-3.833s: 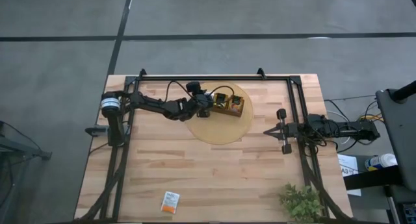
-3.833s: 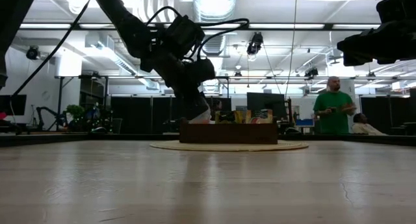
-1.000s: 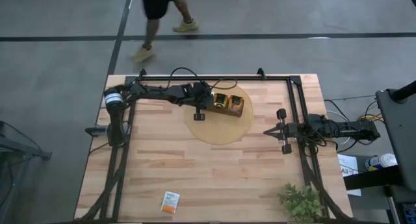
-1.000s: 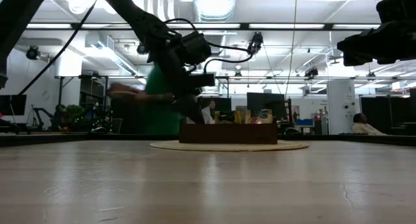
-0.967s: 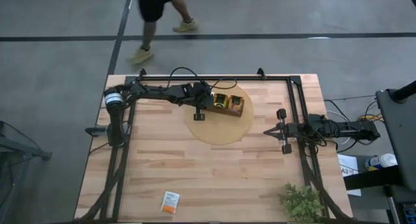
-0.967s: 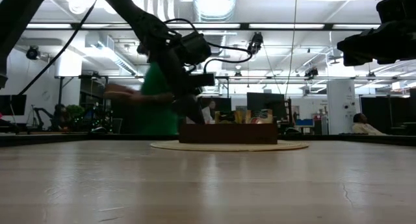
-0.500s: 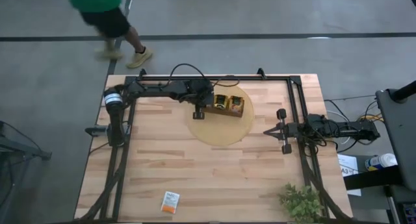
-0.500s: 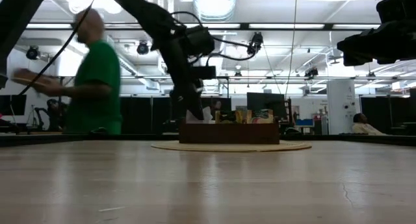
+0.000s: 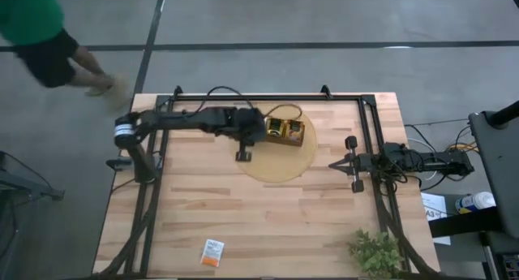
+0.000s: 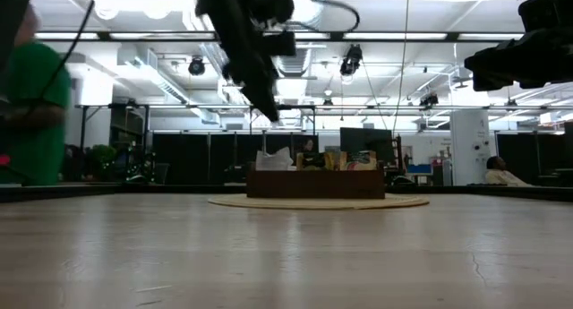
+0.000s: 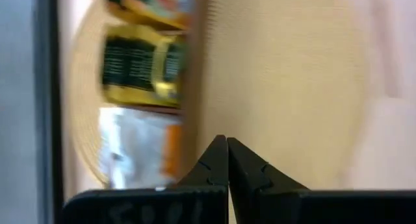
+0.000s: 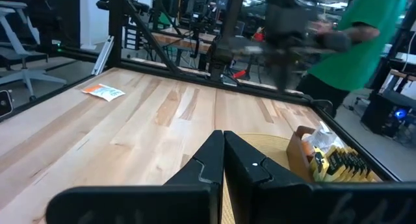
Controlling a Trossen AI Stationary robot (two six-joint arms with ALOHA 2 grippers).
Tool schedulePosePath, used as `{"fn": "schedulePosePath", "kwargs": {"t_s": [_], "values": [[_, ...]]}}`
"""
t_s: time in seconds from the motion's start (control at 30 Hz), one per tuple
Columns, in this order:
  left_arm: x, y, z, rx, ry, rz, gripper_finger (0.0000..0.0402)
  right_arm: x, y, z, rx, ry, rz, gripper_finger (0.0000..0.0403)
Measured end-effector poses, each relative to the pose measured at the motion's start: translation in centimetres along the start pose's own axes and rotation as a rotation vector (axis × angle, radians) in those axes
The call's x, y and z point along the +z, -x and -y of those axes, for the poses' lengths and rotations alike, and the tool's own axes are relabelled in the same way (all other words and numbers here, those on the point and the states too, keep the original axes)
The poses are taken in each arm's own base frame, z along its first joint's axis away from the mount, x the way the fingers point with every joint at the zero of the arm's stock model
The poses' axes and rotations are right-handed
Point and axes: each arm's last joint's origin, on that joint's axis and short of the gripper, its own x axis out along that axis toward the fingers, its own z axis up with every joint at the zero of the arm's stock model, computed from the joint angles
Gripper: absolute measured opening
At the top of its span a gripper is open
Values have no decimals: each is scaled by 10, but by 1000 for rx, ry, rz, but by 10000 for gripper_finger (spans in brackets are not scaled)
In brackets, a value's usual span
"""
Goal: Pick & Place Tea
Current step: Put the white tea bag into the left section of wooden organizer
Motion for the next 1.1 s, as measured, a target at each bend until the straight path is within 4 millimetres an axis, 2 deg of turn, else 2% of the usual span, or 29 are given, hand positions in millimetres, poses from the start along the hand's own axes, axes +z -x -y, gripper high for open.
{"fn": "schedulePosePath", "kwargs": {"t_s": [0.2, 0.4, 0.6, 0.9, 1.1], "values": [[-6, 39, 49, -91, 22, -31, 0, 0, 0, 0, 0, 0, 0, 9], [-26, 60, 89, -232, 78, -56, 23, 0, 0, 0, 0, 0, 0, 9], [-46, 76, 121, -327, 65, -54, 90, 0, 0, 0, 0, 0, -1, 9], [-72, 88, 173, -445, 42, -24, 208, 0, 0, 0, 0, 0, 0, 9], [-80, 95, 210, -516, 10, -19, 256, 0, 0, 0, 0, 0, -1, 9]]}}
